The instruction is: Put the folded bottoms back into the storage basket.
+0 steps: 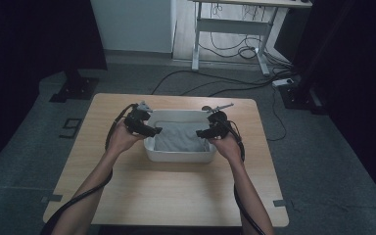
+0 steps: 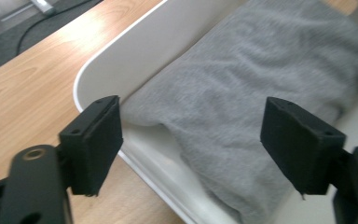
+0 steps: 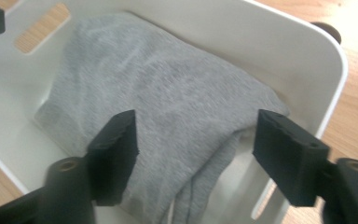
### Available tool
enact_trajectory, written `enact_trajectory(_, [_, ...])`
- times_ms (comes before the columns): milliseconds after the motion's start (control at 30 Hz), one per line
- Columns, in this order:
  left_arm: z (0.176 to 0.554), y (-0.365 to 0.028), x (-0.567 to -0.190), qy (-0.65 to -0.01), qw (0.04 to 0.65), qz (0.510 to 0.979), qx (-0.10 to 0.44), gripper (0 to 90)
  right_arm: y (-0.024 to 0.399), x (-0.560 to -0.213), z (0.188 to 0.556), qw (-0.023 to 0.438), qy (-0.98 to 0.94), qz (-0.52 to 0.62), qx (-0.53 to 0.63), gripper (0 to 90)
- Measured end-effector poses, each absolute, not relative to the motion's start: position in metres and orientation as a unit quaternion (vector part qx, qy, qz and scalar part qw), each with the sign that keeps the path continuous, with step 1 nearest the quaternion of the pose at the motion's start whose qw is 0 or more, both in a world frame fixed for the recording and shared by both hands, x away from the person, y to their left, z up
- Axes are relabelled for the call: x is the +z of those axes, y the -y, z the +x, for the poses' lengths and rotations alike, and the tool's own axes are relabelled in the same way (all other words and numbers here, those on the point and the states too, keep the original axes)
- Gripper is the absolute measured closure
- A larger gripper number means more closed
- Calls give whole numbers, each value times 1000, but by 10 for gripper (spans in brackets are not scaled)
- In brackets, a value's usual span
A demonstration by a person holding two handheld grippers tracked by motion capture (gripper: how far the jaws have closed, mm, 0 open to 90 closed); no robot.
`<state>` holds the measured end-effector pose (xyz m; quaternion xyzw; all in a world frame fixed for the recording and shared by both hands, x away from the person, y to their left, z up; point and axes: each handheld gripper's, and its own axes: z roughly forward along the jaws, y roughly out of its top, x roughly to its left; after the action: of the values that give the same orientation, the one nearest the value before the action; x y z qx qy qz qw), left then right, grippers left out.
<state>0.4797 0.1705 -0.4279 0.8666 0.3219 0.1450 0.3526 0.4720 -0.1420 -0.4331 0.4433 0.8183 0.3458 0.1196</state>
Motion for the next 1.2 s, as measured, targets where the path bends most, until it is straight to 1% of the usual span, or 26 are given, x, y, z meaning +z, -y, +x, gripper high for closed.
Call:
enact_trajectory(100, [473, -177, -425, -328, 377, 856, 129, 138, 140, -430, 468, 123, -814, 435, 364, 137])
enact_trajectory(200, [469, -179, -423, -325, 382, 856, 124, 99, 140, -428, 465, 124, -812, 432, 374, 130])
enact_trajectory(233, [466, -180, -421, -324, 382, 856, 127, 99, 140, -427, 463, 128, -810, 431, 376, 127])
enact_trajectory(300, [459, -183, -419, -323, 383, 857, 120, 46, 139, -424, 458, 135, -813, 427, 372, 19])
enact_trajectory(333, [459, -183, -419, -323, 383, 857, 120, 29, 139, -424, 458, 135, -813, 427, 372, 19])
enact_trajectory(367, [454, -185, -418, -319, 384, 858, 121, 22, 138, -423, 454, 140, -817, 422, 367, 0])
enact_trajectory(467, [447, -187, -416, -317, 380, 860, 125, 0, 138, -421, 448, 142, -820, 415, 367, 0])
enact_trajectory(900, [416, -202, -415, -309, 376, 859, 157, 0, 148, -411, 423, 159, -824, 398, 370, 0])
enact_trajectory(1200, [399, -218, -423, -313, 390, 853, 151, 0, 156, -411, 406, 165, -824, 391, 375, 0])
